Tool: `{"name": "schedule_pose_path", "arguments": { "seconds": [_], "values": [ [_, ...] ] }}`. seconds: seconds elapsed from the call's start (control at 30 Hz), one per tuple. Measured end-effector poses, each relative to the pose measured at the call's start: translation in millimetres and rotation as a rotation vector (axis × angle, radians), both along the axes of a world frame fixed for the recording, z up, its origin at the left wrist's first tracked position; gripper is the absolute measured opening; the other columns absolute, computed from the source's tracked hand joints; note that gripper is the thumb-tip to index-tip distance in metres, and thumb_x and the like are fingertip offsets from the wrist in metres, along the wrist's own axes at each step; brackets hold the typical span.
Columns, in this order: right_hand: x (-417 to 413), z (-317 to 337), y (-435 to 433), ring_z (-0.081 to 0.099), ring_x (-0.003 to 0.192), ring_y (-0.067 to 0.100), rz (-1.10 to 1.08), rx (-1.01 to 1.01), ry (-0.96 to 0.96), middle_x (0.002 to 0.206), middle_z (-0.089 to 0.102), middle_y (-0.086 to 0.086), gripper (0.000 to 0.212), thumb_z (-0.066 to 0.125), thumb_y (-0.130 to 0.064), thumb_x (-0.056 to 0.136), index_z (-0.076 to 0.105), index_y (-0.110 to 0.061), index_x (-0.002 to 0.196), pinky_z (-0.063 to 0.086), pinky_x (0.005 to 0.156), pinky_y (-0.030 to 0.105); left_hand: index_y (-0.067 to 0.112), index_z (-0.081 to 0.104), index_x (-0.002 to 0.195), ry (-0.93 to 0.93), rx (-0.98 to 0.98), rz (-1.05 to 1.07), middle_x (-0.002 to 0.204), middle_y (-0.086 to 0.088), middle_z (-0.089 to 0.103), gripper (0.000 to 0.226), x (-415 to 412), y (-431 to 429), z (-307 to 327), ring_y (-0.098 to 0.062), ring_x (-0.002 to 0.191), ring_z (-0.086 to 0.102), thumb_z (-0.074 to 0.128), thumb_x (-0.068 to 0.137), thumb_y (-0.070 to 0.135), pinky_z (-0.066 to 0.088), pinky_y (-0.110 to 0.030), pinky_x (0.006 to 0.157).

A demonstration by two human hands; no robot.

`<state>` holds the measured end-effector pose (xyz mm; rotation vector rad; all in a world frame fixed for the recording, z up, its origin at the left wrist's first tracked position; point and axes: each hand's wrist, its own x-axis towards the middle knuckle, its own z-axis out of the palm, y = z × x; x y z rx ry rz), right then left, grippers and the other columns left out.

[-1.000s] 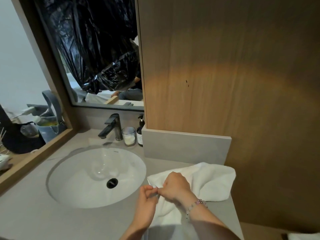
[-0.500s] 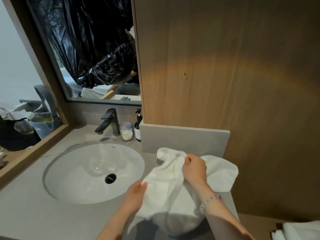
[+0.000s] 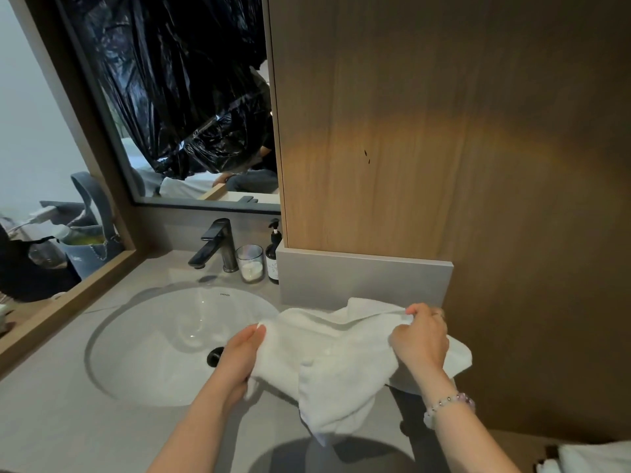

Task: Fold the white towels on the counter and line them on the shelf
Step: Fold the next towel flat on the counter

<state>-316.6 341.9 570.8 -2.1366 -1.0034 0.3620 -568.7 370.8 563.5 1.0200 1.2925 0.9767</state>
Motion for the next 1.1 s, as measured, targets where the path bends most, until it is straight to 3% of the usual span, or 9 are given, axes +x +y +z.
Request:
{"name": "schedule_pose_path", "arguments": {
  "seconds": [0.13,0.27,0.4,0.47,0.57,0.73,0.9,1.0,1.1],
  "values": [
    [-39.8,23.6,-2.9,0.036,0.128,0.018,0.394,0.187,-0.173,0.134,0.046,-0.001,0.044,0.056,-0.007,0.083,0.051,-0.018,0.126,0.029,0.106,0.031,0.006,0.059,0.076,-0.014,0.023,-0.222,0.058,-0.002,0.060,0.032,18.5,0.6,30.2,-0.009,0.047,0.053,0.037,0.098,0.009,0.041,-0.022,0.048],
    [-86.4,37.6,5.5,0.024,0.139,0.009,0.766,0.202,0.110,0.143,0.042,-0.008,0.053,0.042,-0.040,0.078,0.050,-0.032,0.130,0.019,0.115,0.037,0.003,0.067,0.096,-0.017,0.078,-0.405,0.087,-0.006,0.072,0.030,31.4,-0.6,47.8,-0.011,0.076,0.067,0.038,0.098,0.009,0.051,-0.021,0.065],
    [-89.4,22.8,15.0,0.056,0.099,0.002,0.757,0.219,0.224,0.093,0.065,-0.016,0.027,0.037,-0.059,0.080,0.058,-0.042,0.079,0.033,0.105,0.041,0.004,0.065,0.100,-0.071,0.041,-0.434,0.093,-0.003,0.073,0.026,31.6,-3.7,50.4,-0.013,0.084,0.067,0.049,0.096,0.024,0.051,-0.022,0.071],
    [-81.6,17.0,15.3,0.050,0.068,0.007,0.674,0.260,0.123,0.063,0.055,-0.011,0.036,0.040,-0.051,0.085,0.052,-0.027,0.061,0.039,0.080,0.035,0.001,0.061,0.097,-0.130,-0.004,-0.491,0.088,-0.006,0.067,0.039,26.2,-3.7,47.2,-0.015,0.077,0.063,0.062,0.087,0.038,0.047,-0.023,0.066],
    [-75.3,17.4,13.7,0.031,0.053,0.012,0.505,0.362,0.234,0.048,0.035,-0.007,0.048,0.045,-0.037,0.096,0.037,-0.014,0.054,0.028,0.057,0.032,0.011,0.063,0.112,-0.072,0.051,-0.583,0.097,-0.004,0.072,0.042,16.4,-6.9,39.6,-0.015,0.087,0.066,0.070,0.073,0.027,0.050,-0.021,0.072],
    [-62.7,26.7,21.2,0.024,0.055,0.014,0.280,0.439,0.374,0.054,0.024,-0.003,0.046,0.040,-0.030,0.100,0.025,-0.018,0.058,0.020,0.055,0.030,0.016,0.074,0.079,-0.008,0.160,-0.500,0.079,0.001,0.073,0.012,10.9,-12.2,26.6,-0.007,0.071,0.066,0.069,0.069,0.019,0.048,-0.015,0.065],
    [-52.2,29.4,22.1,0.028,0.052,0.009,0.294,0.481,0.335,0.050,0.030,-0.006,0.047,0.040,-0.031,0.099,0.030,-0.013,0.057,0.024,0.054,0.027,0.009,0.070,0.100,-0.044,0.240,-0.313,0.091,-0.005,0.074,0.016,15.4,-7.4,29.0,-0.013,0.083,0.069,0.056,0.092,0.010,0.052,-0.019,0.074],
    [-48.0,24.9,20.1,0.039,0.057,0.009,0.431,0.444,0.262,0.052,0.043,-0.009,0.049,0.055,-0.052,0.086,0.047,-0.013,0.058,0.033,0.059,0.027,0.010,0.068,0.099,-0.050,0.268,-0.156,0.087,-0.001,0.074,0.021,20.7,-2.1,32.7,-0.013,0.082,0.067,0.047,0.096,0.013,0.051,-0.022,0.076],
    [-43.3,15.9,17.0,0.041,0.088,0.020,0.567,0.183,0.040,0.068,0.055,-0.007,0.054,0.054,-0.076,0.062,0.050,-0.022,0.060,0.032,0.071,0.029,0.010,0.066,0.093,-0.091,0.307,-0.033,0.077,0.003,0.071,0.024,24.4,2.7,39.3,-0.008,0.072,0.062,0.043,0.098,0.015,0.049,-0.018,0.069]
  ]
}}
